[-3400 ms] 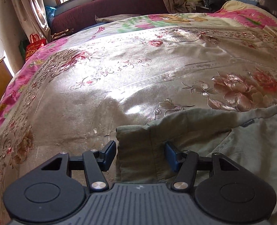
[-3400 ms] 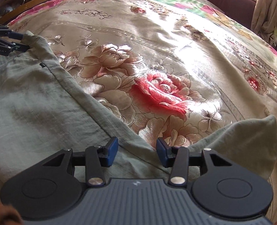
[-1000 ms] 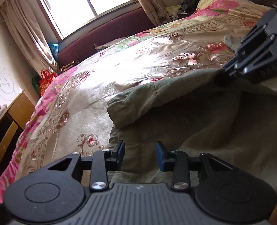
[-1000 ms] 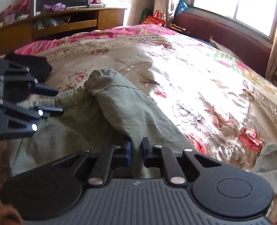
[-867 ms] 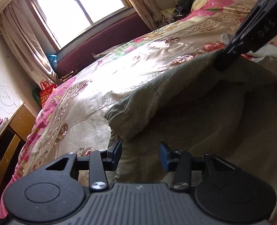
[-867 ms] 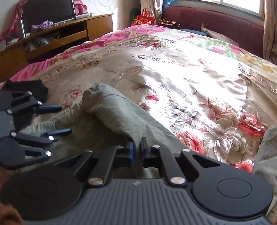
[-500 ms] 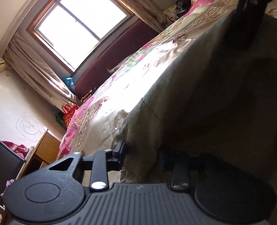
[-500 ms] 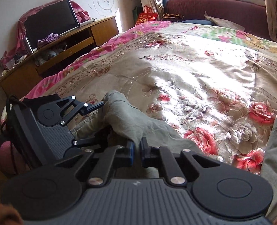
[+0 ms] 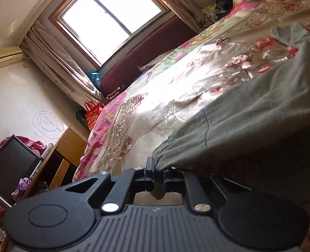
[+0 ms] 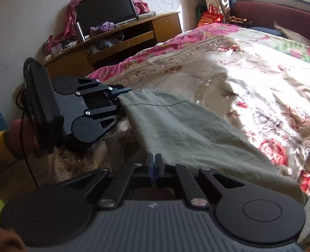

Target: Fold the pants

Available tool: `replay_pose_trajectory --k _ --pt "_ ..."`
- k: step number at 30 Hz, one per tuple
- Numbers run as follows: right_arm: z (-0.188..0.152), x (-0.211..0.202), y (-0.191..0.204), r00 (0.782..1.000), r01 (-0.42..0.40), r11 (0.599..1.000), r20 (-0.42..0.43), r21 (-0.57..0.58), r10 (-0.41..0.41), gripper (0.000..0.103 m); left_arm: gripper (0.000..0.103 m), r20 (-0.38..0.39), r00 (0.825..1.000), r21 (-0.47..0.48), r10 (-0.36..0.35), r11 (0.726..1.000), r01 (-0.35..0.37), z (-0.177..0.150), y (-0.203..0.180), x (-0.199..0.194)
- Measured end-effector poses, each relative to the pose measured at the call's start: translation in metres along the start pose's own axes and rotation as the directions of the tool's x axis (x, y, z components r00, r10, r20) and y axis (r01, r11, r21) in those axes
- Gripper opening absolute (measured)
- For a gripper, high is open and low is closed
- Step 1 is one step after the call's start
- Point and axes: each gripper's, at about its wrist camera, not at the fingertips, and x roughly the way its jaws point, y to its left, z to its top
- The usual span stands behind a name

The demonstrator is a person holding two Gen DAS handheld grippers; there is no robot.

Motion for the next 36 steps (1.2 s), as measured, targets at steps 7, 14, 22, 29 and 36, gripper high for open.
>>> replay_pose_trajectory --k 7,14,22,29,36 --pt "-0.047 0.041 0.028 0.983 -0.055 0.998 -0.174 0.028 0.059 0.0 0.027 -0.1 0.995 0.106 0.001 0.994 0.009 -0.044 -0.031 -0.001" --pt "-0.039 0.034 0.04 0.993 0.093 0.984 -0.062 -0.149 -0.103 0.008 0.027 -0.066 0.998 -0.003 -0.015 1.0 0.014 -0.031 -0.014 -0.007" --pt "-0.069 0.043 0.045 0.959 0.258 0.836 0.021 -0.484 -0.283 0.043 0.027 -0.006 1.0 -0.04 -0.01 0.999 0.01 -0.012 0.013 -0.014" --pt "-0.056 0.048 0.01 0.929 0.351 0.875 0.005 -0.333 -0.371 0.002 0.027 -0.008 1.0 -0.02 -0.012 1.0 0.011 -0.006 0.014 -0.012" --pt "-0.008 -0.037 0.021 0.928 0.371 0.872 0.154 -0.318 -0.339 0.001 0.027 0.047 0.999 0.015 0.005 1.0 -0.006 -0.004 0.012 -0.032"
